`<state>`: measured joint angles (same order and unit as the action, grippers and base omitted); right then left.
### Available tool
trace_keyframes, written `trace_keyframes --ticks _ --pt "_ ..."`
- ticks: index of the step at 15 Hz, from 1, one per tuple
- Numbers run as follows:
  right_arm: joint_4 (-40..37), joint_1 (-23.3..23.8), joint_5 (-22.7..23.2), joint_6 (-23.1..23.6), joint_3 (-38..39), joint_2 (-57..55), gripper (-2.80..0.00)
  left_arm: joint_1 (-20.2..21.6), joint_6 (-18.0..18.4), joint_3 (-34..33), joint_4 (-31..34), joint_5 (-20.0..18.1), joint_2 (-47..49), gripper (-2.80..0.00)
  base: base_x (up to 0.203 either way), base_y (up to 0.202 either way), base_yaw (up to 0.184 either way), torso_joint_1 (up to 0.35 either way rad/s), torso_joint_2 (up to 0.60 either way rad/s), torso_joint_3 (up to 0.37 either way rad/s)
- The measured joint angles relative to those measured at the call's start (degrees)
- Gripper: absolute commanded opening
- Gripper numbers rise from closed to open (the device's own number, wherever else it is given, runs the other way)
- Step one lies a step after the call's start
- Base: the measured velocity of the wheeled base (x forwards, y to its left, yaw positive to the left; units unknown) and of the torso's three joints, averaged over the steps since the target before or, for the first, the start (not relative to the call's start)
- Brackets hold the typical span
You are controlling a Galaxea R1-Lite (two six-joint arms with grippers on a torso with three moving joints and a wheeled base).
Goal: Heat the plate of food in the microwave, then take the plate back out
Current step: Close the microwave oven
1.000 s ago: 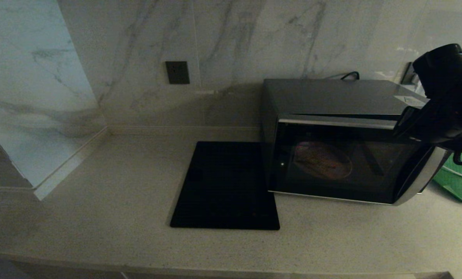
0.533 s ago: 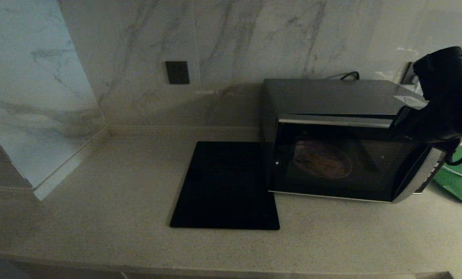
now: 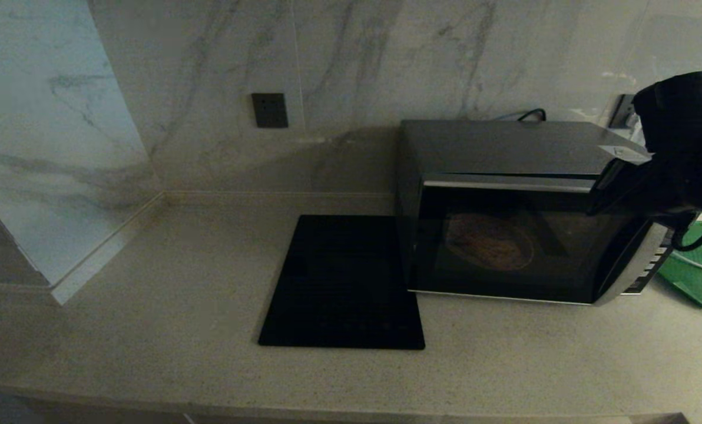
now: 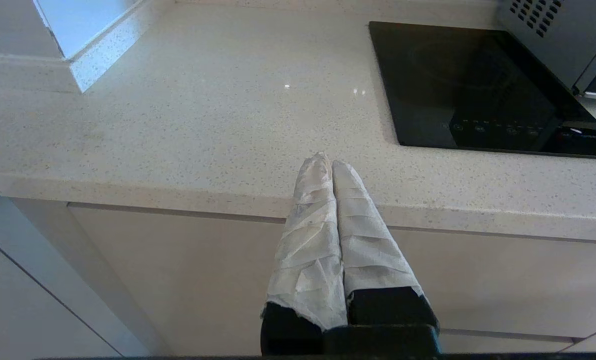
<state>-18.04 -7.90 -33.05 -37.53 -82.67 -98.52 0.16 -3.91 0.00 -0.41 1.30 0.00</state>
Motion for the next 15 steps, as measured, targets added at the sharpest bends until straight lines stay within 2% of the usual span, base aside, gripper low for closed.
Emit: trace_keyframes --ticks 15 --pt "9.3 -0.1 0.2 -0.2 6.4 1.3 -2.8 0.0 0.0 0.0 0.0 0.0 0.0 -2.8 0.0 0.0 0.0 0.0 0.0 0.0"
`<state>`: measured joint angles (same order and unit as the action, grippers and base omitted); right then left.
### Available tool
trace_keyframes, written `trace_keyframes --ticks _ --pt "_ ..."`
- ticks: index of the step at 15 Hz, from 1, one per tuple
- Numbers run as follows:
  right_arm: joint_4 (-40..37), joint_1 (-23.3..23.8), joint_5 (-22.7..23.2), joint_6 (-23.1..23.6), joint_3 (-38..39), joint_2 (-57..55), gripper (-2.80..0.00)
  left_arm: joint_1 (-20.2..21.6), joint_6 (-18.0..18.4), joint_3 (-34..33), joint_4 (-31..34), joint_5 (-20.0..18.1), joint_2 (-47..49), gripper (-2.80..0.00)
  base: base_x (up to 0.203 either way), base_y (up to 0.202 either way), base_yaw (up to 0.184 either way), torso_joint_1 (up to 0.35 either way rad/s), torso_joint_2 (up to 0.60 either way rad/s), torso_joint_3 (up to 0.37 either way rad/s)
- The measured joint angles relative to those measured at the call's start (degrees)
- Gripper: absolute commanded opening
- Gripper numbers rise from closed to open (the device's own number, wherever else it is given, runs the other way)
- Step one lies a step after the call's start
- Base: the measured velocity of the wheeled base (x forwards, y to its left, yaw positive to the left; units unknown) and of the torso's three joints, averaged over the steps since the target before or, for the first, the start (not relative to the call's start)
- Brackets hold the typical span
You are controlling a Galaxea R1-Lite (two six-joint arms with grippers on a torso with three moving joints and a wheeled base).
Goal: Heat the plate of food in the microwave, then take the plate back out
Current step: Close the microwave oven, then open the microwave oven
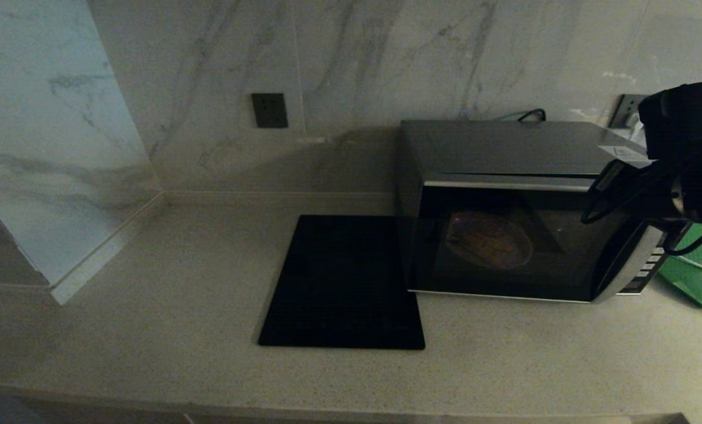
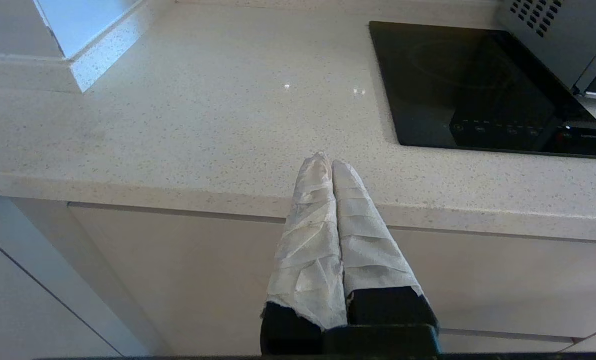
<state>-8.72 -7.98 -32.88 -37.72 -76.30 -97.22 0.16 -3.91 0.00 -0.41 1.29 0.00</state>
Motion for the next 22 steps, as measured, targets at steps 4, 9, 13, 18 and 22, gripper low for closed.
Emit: trace_keyframes --ticks 4,9,13,18,22 --pt "1.8 0.0 0.0 0.0 1.6 0.0 -2.8 -0.1 0.0 0.0 0.0 0.0 0.0 -2.8 0.0 0.0 0.0 0.0 0.0 0.0" --pt "1.7 0.1 -0.1 0.3 3.8 2.5 -2.8 -0.1 0.0 0.0 0.0 0.0 0.0 -2.8 0.0 0.0 0.0 0.0 0.0 0.0" --pt "1.5 0.5 -0.1 1.8 7.6 8.2 -2.8 -0.1 0.0 0.0 0.0 0.0 0.0 -2.8 0.0 0.0 0.0 0.0 0.0 0.0" --pt "0.1 5.3 0.6 2.6 11.5 15.2 -2.8 -0.1 0.0 0.0 0.0 0.0 0.0 -2.8 0.0 0.0 0.0 0.0 0.0 0.0" --pt "-4.3 17.7 10.9 2.2 13.5 20.4 -2.8 -0.1 0.0 0.0 0.0 0.0 0.0 -2.8 0.0 0.0 0.0 0.0 0.0 0.0"
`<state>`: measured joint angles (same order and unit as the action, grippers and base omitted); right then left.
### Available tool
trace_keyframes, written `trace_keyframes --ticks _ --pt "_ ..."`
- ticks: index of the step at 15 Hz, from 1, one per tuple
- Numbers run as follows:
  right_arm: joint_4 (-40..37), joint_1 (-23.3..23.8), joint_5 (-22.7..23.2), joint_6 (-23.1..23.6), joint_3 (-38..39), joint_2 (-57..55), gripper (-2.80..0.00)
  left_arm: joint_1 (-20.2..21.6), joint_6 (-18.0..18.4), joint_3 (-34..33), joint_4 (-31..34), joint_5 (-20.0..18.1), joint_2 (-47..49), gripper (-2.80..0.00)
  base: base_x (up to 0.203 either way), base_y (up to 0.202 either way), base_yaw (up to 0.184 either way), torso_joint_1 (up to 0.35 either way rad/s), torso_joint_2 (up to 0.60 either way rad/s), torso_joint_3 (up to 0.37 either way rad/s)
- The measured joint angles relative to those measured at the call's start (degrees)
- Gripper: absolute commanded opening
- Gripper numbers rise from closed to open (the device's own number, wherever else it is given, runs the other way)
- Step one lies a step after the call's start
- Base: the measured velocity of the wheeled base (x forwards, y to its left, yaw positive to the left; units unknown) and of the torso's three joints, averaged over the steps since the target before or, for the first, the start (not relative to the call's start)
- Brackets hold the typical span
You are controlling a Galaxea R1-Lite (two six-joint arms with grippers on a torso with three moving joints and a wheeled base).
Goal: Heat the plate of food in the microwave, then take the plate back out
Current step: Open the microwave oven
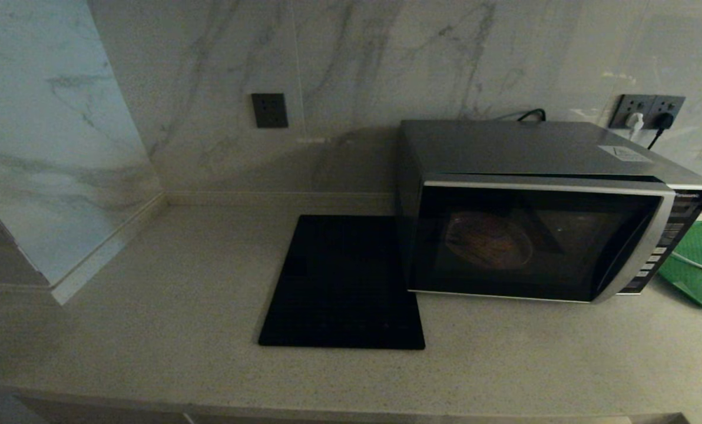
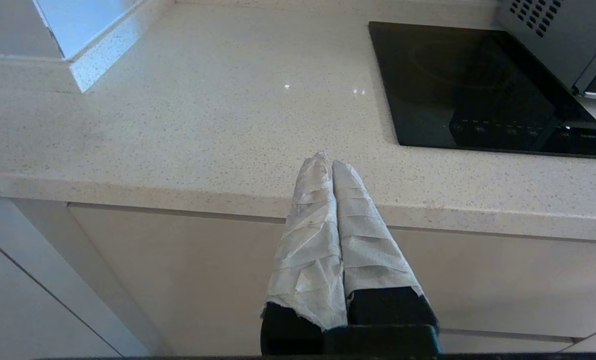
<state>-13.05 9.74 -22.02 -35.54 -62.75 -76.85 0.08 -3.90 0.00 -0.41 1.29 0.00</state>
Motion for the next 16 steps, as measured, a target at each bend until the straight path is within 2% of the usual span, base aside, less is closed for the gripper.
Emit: trace_keyframes --ticks 4,7,9,11,16 --pt "-10.1 14.6 21.6 -5.6 2.9 3.6 -2.8 0.1 0.0 0.0 0.0 0.0 0.0 -2.8 0.0 0.0 0.0 0.0 0.0 0.0" --pt "-11.1 26.0 35.3 -5.2 5.7 0.7 -2.8 0.0 0.0 0.0 0.0 0.0 0.0 -2.8 0.0 0.0 0.0 0.0 0.0 0.0" --pt "-9.7 30.8 44.1 -2.8 6.3 -4.3 -2.8 0.0 0.0 0.0 0.0 0.0 0.0 -2.8 0.0 0.0 0.0 0.0 0.0 0.0" --pt "-5.0 33.6 52.4 -0.9 7.0 -10.5 -2.8 0.1 0.0 0.0 0.0 0.0 0.0 -2.8 0.0 0.0 0.0 0.0 0.0 0.0" --pt "17.8 38.9 71.1 0.0 9.7 -28.4 -2.8 0.1 0.0 0.0 0.0 0.0 0.0 -2.8 0.0 0.0 0.0 0.0 0.0 0.0"
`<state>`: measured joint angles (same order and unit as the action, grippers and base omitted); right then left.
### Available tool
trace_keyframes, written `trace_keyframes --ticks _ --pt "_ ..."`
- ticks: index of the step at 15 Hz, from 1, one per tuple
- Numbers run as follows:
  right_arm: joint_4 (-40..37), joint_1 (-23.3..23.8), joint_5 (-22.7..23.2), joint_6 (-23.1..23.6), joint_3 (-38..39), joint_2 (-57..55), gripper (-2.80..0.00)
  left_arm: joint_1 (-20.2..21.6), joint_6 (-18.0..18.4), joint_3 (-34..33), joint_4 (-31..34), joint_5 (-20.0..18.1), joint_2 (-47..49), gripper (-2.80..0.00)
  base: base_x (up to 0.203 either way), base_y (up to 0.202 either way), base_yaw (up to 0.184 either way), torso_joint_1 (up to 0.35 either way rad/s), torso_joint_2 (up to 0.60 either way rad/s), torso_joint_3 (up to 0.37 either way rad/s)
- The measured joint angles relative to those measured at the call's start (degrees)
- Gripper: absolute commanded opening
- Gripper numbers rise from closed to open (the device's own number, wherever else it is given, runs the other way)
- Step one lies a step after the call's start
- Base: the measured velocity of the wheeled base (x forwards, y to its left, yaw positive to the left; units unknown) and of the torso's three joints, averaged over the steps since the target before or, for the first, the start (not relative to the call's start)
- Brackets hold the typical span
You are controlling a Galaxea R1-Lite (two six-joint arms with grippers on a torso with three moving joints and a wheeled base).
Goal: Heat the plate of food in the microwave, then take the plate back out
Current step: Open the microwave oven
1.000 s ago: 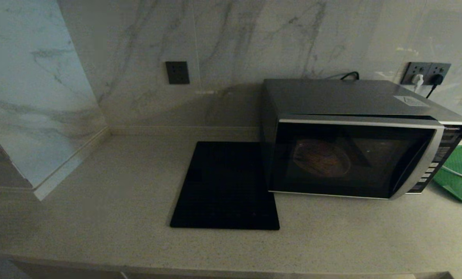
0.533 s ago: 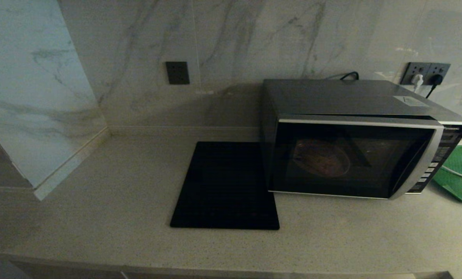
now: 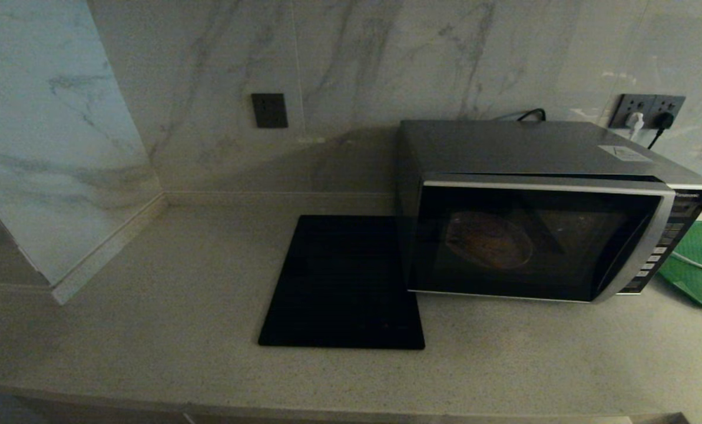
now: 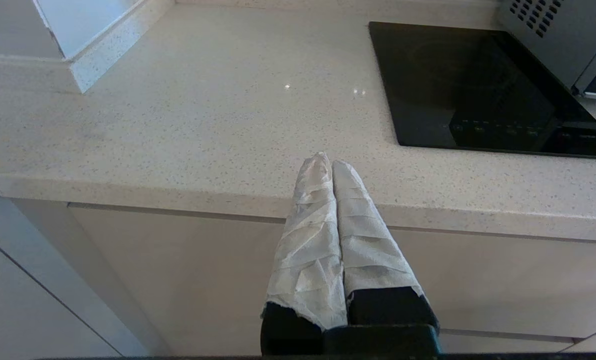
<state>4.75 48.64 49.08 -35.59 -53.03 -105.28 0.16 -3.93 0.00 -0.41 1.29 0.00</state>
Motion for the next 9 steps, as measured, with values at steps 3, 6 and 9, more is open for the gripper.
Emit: trace_keyframes --ticks 3,6,9 --pt "12.9 0.2 6.0 -0.1 0.8 -8.1 -2.8 0.0 0.0 0.0 0.0 0.0 0.0 -2.8 0.0 0.0 0.0 0.0 0.0 0.0" --pt "19.4 -1.6 6.5 -0.2 1.3 -12.4 -2.8 0.0 0.0 0.0 0.0 0.0 0.0 -2.8 0.0 0.0 0.0 0.0 0.0 0.0" --pt "22.8 -3.6 6.5 -0.2 1.6 -15.5 -2.8 -0.1 0.0 0.0 0.0 0.0 0.0 -2.8 0.0 0.0 0.0 0.0 0.0 0.0"
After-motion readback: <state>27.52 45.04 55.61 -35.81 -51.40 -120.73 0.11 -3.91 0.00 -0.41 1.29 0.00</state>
